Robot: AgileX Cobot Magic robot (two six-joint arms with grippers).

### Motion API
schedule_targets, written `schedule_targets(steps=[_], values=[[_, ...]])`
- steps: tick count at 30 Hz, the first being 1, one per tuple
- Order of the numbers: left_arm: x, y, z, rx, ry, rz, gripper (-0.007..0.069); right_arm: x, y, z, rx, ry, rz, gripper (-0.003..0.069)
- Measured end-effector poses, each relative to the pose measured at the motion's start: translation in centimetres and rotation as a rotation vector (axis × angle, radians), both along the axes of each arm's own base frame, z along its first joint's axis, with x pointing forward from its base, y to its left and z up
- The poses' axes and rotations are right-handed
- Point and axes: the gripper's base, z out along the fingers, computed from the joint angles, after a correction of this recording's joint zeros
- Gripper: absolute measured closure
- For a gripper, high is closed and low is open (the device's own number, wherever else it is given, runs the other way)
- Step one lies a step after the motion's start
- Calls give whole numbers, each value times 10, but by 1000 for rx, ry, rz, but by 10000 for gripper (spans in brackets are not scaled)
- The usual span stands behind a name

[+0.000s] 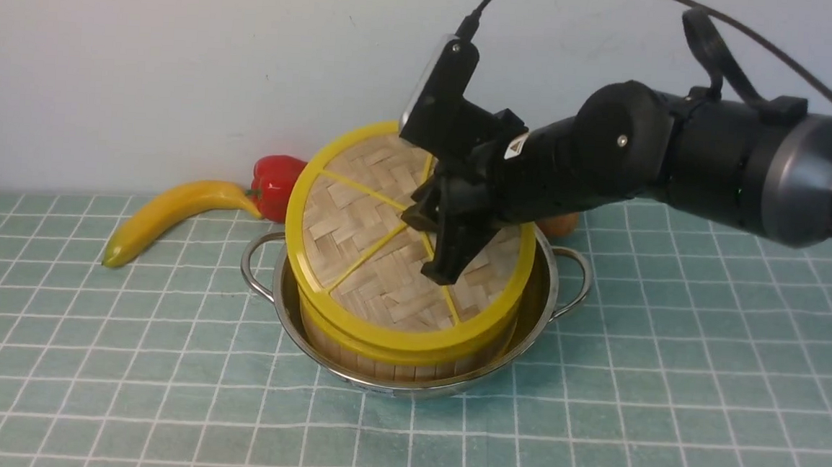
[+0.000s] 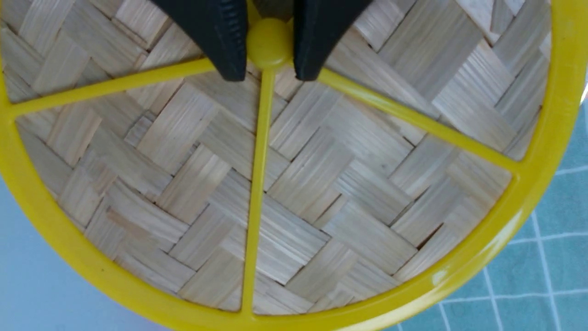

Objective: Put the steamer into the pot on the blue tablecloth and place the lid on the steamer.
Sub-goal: 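Place the bamboo steamer lid onto the steamer basket in the pot with the right gripper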

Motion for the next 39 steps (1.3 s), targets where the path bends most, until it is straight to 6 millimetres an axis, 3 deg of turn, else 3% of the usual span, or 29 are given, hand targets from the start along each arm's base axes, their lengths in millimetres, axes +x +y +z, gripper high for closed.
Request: schedule_targets(steps=[11,24,39], values=[[0,0,0,1,0,0,382,5,3,-21,-40,25,5,516],[0,0,0,1,0,0,382,5,2,-22,-65,23,18,516],[0,0,0,1,0,0,382,2,0,-9,-46,-1,15,516]])
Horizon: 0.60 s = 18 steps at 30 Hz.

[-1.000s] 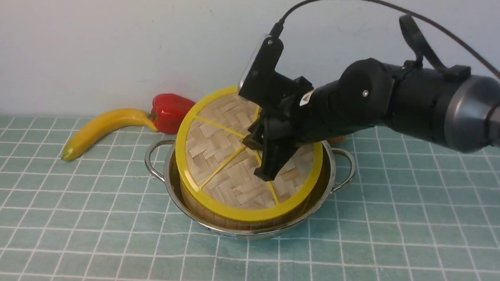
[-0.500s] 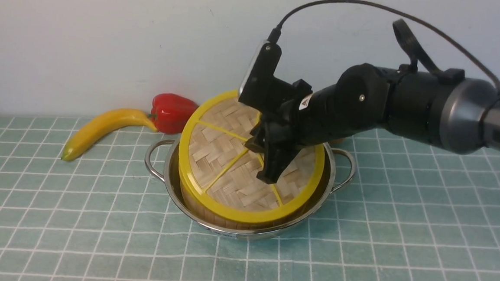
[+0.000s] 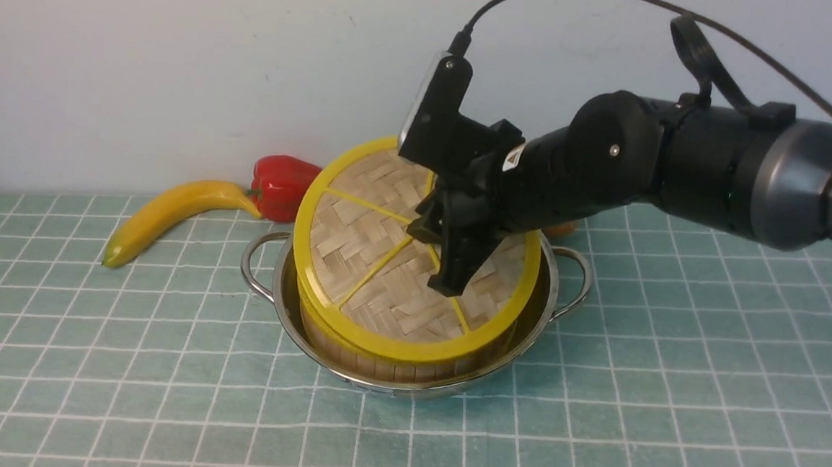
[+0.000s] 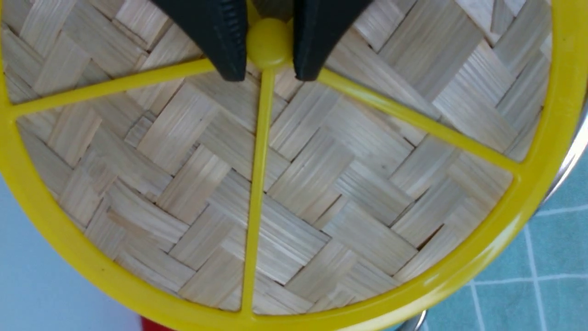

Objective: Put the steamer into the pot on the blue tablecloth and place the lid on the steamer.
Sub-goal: 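Place the bamboo steamer lid onto the steamer basket in the pot with the right gripper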

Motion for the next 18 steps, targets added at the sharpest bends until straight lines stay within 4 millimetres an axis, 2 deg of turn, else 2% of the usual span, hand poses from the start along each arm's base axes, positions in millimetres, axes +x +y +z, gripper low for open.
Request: schedule_targets(steps=[5,18], values=[[0,0,0,0,0,0,382,3,0,0,7,-24,-10,516],[0,0,0,0,0,0,382,11,4,-21,-12,-28,-15,516]])
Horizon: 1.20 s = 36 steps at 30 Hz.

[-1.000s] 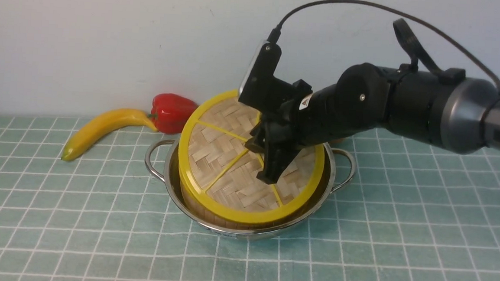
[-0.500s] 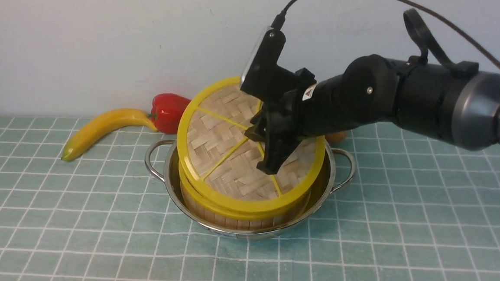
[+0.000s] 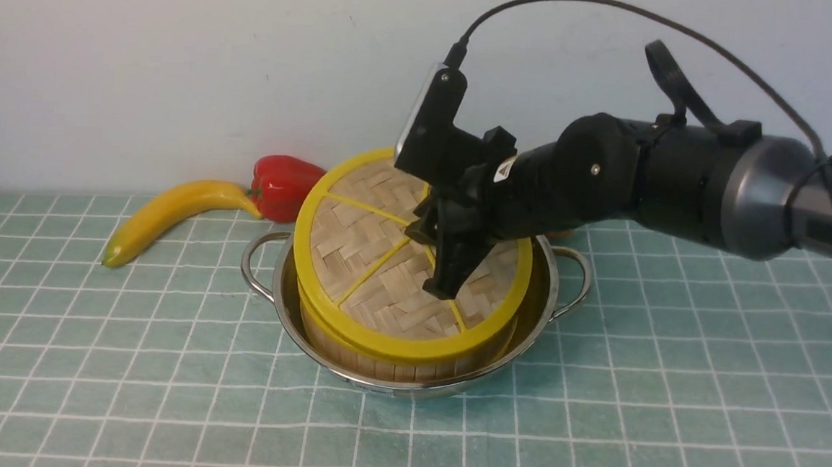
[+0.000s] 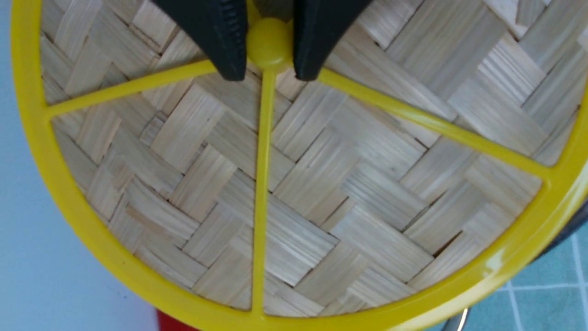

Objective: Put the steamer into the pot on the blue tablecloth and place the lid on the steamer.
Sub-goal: 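Place the bamboo steamer lid onto the steamer basket in the pot with the right gripper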

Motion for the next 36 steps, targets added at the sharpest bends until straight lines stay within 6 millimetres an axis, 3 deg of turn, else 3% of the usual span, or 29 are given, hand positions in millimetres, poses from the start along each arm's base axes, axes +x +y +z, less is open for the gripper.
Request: schedule_targets(steps=[5,13,21,36], values=[[0,0,0,0,0,0,382,5,2,-12,-1,-5,-15,516],[0,0,0,0,0,0,382,6,2,-12,0,-12,-17,517],[0,0,0,0,0,0,382,1,-1,10,24,-44,-12,518],[0,0,0,0,0,0,382,-1,-1,13,34,-31,-11,518]])
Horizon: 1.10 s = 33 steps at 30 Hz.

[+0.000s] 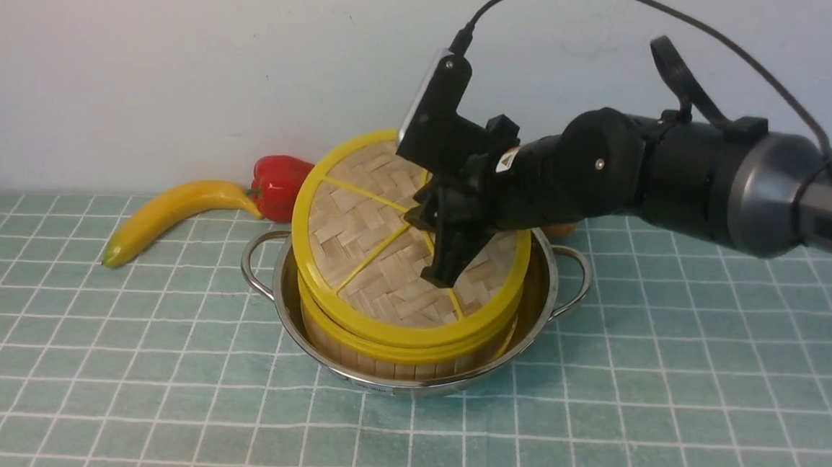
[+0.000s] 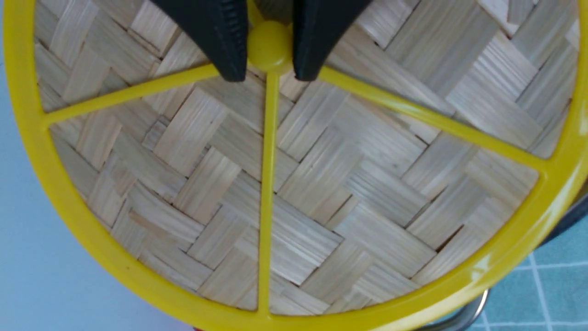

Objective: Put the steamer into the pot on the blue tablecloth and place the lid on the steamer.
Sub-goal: 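Place the bamboo steamer lid onto the steamer basket in the pot with the right gripper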

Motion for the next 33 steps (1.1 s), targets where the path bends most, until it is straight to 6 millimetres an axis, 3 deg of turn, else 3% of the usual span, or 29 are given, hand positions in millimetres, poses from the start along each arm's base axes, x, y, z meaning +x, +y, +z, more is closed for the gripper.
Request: schedule_targets(steps=[5,13,33], values=[[0,0,0,0,0,0,382,-9,-3,17,24,26,10,518],[0,0,0,0,0,0,382,-3,1,-5,-2,62,7,518],[0,0,0,0,0,0,382,1,0,-4,0,8,-5,518]])
